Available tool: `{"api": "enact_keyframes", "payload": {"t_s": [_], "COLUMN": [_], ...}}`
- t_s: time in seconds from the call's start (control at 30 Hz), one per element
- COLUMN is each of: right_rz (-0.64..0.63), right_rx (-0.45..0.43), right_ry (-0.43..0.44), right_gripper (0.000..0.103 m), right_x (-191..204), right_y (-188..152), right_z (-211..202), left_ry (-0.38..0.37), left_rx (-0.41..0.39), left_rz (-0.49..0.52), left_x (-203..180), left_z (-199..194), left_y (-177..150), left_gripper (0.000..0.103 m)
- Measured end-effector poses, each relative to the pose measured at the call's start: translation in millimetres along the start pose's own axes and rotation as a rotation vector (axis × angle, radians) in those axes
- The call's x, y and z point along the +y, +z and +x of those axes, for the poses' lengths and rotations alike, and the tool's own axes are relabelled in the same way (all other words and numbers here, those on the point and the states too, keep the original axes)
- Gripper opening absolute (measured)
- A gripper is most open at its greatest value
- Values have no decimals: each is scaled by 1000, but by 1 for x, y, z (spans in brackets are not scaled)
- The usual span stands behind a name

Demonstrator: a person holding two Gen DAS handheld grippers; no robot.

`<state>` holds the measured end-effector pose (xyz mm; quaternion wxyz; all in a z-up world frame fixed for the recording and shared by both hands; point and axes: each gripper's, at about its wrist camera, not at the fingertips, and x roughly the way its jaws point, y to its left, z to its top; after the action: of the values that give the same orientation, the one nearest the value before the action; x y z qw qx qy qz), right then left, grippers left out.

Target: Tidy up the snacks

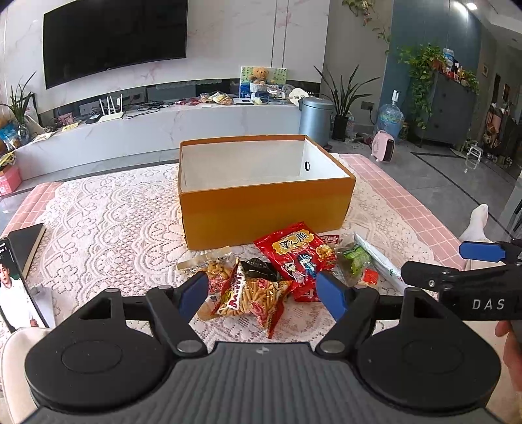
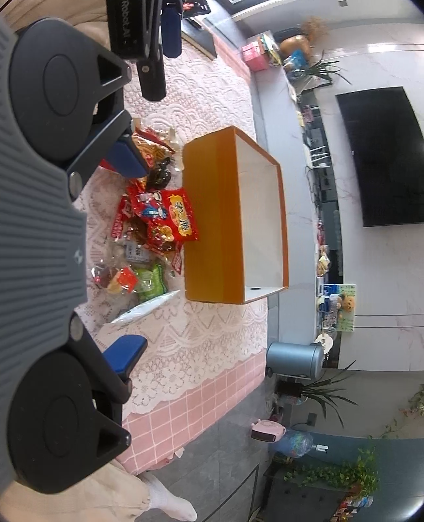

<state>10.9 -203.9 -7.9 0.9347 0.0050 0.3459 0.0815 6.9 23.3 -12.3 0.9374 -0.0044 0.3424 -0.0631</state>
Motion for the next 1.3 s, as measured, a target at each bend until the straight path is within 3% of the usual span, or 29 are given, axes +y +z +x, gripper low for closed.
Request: {"api": "enact_keyframes", "payload": {"t_s": [0.2, 0.3, 0.33, 0.4, 0.73, 1.0, 1.3], "right_rz": [-4, -30, -43, -63, -18, -97, -123], "right_rx": [20, 44, 55, 69, 87, 109, 127], "right_ry": [1, 23, 31, 35, 92, 85, 112], "right_gripper": [97, 80, 79, 77, 69, 70, 85], "right_x": [-6, -5, -4, -1, -2, 4, 8], "right_y": [-5, -8, -10, -13, -9, -2, 7], "right_z": [20, 31, 36, 43, 82, 110, 134], "left_ry": [-55, -101, -109, -116, -74, -50, -30], "left_rx": [80, 107, 116, 135, 211, 277, 324], "left_rz": [-64, -98, -105, -118, -163, 49, 127], "left_x": [19, 25, 27, 28, 32, 14, 2], "left_z": [21, 34, 38, 47, 88, 113, 141], "left_y": [-7, -12, -14, -16, -14, -13, -17], "left_gripper": [57, 54, 56, 78, 84, 88, 89]}}
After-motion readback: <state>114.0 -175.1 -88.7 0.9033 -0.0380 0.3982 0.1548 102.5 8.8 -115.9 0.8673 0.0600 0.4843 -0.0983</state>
